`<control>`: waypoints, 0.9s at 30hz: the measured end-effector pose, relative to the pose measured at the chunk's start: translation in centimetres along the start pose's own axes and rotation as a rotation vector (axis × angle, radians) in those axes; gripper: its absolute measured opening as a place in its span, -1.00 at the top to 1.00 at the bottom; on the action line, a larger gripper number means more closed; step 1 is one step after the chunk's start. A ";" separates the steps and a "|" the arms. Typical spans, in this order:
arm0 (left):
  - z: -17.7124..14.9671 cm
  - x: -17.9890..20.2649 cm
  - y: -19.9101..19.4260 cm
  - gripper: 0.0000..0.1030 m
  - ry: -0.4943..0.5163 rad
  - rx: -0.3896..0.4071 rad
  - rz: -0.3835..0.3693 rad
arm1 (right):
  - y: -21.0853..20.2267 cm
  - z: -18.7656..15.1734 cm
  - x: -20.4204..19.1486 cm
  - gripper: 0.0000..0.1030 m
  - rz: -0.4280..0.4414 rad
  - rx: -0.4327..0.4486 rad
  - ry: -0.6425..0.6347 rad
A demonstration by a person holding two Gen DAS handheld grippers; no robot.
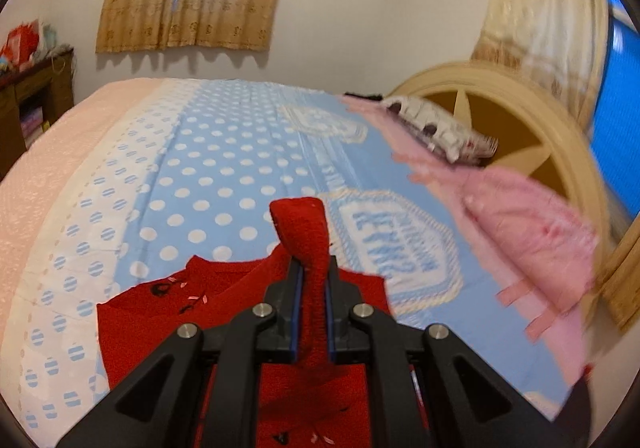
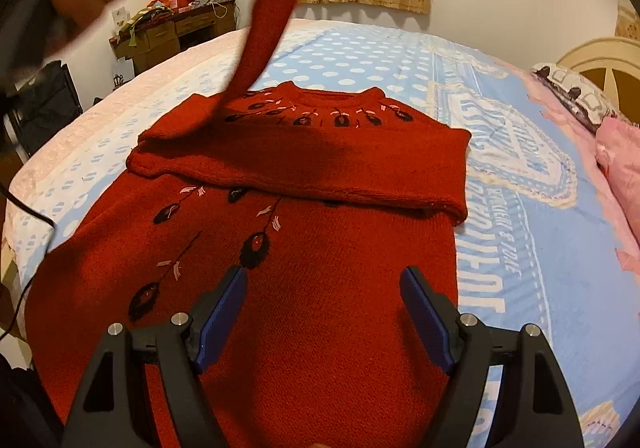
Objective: Fold small clothes
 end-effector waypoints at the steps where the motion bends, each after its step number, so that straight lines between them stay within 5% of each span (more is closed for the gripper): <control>1: -0.6 0.2 1.0 0.79 0.020 0.002 0.017 | 0.1 -0.2 0.1 -0.54 0.003 -0.004 0.010; 8: -4.4 2.1 5.6 0.55 0.089 -0.093 -0.011 | 0.6 -0.8 0.0 -0.54 0.041 -0.035 0.027; 14: -5.7 2.2 2.5 -0.32 0.232 -0.065 0.015 | 0.7 -1.0 0.0 -0.54 0.074 -0.044 0.043; 20: -10.1 -5.2 -2.3 -0.53 0.370 -0.099 0.259 | -0.4 -0.6 2.3 -0.54 0.098 -0.033 0.144; 23: -13.2 -10.6 -3.9 -0.53 0.329 -0.175 0.357 | -0.7 -0.6 4.0 -0.54 0.081 -0.084 0.160; 27: -15.6 -15.0 -4.6 -0.53 0.202 -0.224 0.358 | -0.8 1.7 6.6 -0.54 0.038 -0.106 0.190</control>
Point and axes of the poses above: each gripper's, at about its wrist camera, not at the fingertips, and y roughly the way its jaws point, x to its right, z to its top, the point moved 9 cm from there along y, roughly the way its jaws point, and after that the axes turned 14 degrees about -z, right-handed, at the moved point
